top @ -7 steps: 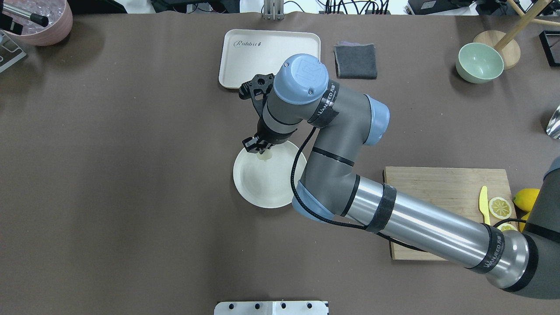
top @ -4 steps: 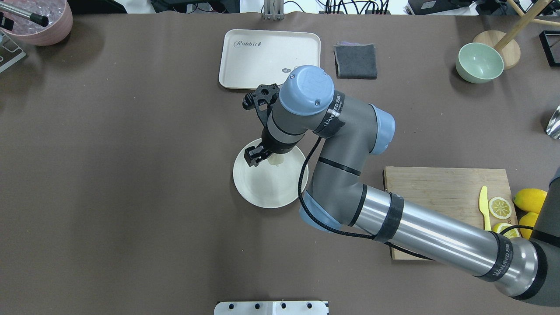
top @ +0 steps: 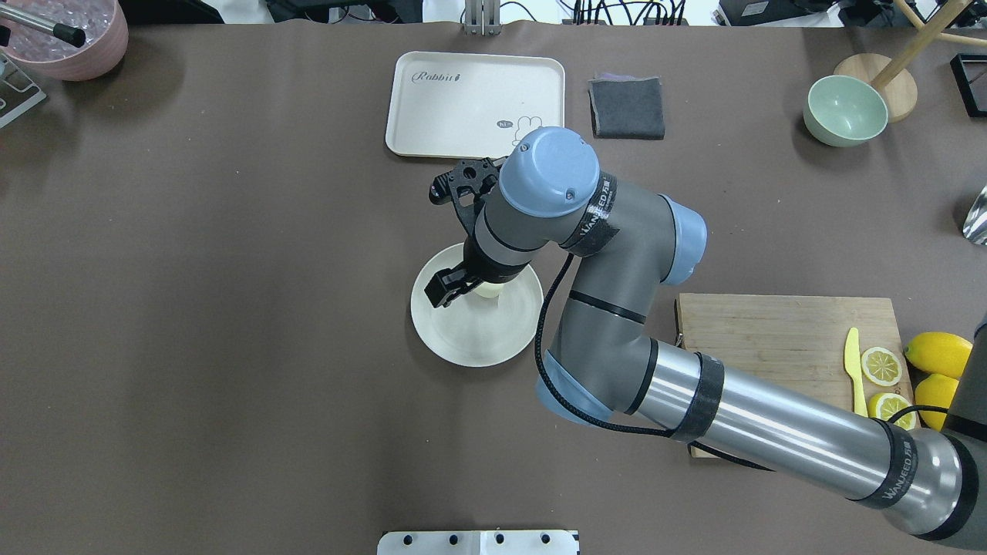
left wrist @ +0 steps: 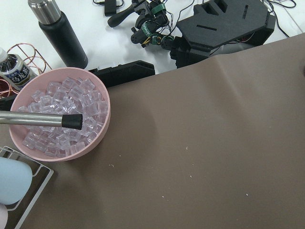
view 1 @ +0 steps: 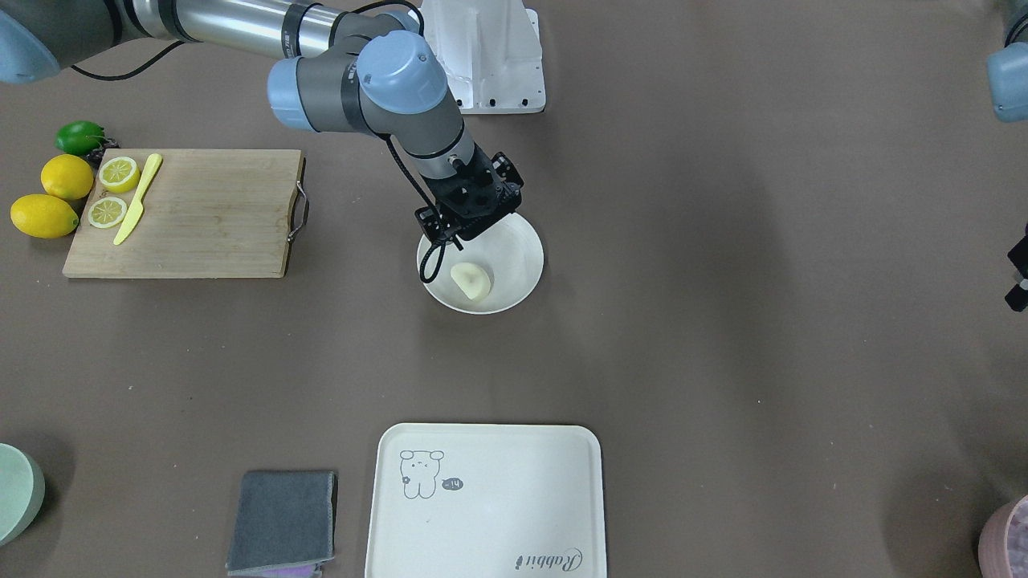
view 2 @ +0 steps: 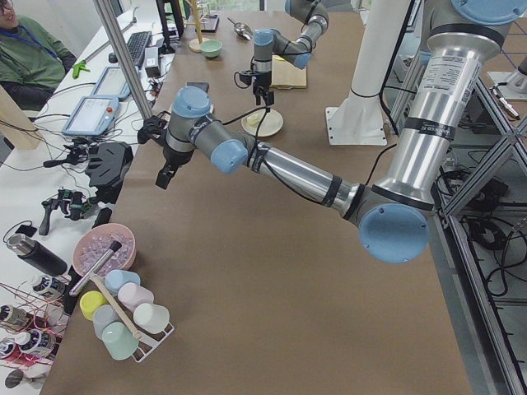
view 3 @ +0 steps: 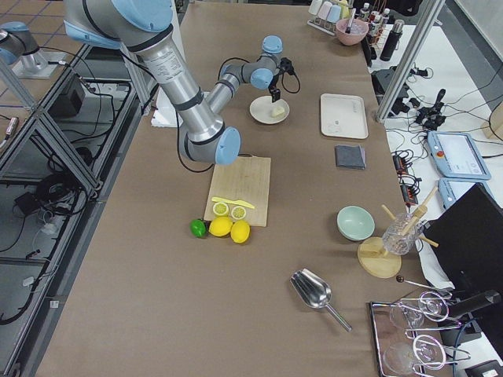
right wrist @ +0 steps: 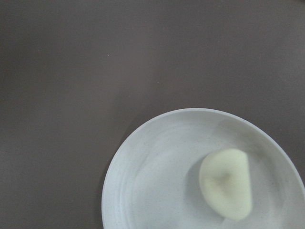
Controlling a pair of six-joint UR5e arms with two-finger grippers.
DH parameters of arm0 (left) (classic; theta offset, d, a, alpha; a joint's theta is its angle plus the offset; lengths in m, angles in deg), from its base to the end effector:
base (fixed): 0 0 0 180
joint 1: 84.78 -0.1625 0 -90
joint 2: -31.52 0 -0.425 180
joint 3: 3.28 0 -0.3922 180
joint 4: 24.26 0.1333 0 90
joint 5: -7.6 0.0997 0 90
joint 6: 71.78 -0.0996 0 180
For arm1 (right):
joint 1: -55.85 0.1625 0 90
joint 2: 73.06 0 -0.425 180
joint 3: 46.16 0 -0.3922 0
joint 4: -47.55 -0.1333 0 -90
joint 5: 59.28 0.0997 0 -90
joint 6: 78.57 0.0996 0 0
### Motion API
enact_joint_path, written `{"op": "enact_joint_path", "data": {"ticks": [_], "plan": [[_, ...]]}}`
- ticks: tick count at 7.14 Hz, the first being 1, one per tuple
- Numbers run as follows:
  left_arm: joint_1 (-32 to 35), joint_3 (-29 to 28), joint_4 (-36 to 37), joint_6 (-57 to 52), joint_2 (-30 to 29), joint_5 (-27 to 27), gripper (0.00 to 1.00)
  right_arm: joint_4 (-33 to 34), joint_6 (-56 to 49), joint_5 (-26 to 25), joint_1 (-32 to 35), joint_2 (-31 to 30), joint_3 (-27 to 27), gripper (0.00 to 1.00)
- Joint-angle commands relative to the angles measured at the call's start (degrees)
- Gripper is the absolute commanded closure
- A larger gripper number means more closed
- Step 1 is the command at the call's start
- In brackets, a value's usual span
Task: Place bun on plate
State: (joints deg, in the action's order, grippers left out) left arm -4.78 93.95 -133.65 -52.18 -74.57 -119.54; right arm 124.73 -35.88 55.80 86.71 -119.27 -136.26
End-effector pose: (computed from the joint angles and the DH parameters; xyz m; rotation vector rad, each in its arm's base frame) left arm 0.0330 -0.6086 0.4063 0.5358 0.7788 0.0866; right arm -0.5601 -0.4408 0.1636 0.3049 -1.0171 -0.4763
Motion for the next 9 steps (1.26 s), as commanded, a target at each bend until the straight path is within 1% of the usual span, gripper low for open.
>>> {"op": "enact_joint_path", "data": {"ticks": [1, 2, 3, 4, 5, 6, 7, 8, 9], "plan": [[1.9, -0.3, 0.7, -0.1, -0.6, -0.5, 0.03, 2.4, 0.0, 0.1, 5.7, -1.7, -1.9, 0.00], [4.1, -3.2, 1.2, -0.2, -1.1, -5.3, 0.03, 6.1, -0.9, 0.2, 9.9, -2.0, -2.2, 0.00], [5.2, -5.4, 1.4, -0.5, -1.9, -8.1, 0.03, 7.7, -2.4, 0.9, 14.3, -2.0, -2.2, 0.00], [5.6, -7.5, 1.5, -0.8, -3.0, -8.2, 0.03, 9.2, -4.8, 5.7, 20.3, -2.4, -1.6, 0.00], [7.1, -10.4, 4.7, 0.2, -6.6, -10.6, 0.02, 12.2, -10.1, 8.0, 25.6, -3.3, -1.2, 0.00], [9.4, -10.9, 11.4, 0.2, -8.8, -12.3, 0.02, 13.6, -16.2, 8.2, 29.9, -5.4, -1.1, 0.00], [11.5, -11.4, 12.7, 0.0, -9.1, -12.4, 0.02, 13.4, -20.1, 9.1, 34.0, -9.5, -1.7, 0.00], [11.6, -13.2, 12.1, -1.3, -9.4, -11.8, 0.02, 13.5, -20.4, 13.4, 37.7, -11.8, -1.3, 0.00], [11.5, -14.1, 11.9, -8.1, -8.4, -9.9, 0.02, 13.6, -20.6, 14.7, 40.8, -12.9, -1.2, 0.00]]}}
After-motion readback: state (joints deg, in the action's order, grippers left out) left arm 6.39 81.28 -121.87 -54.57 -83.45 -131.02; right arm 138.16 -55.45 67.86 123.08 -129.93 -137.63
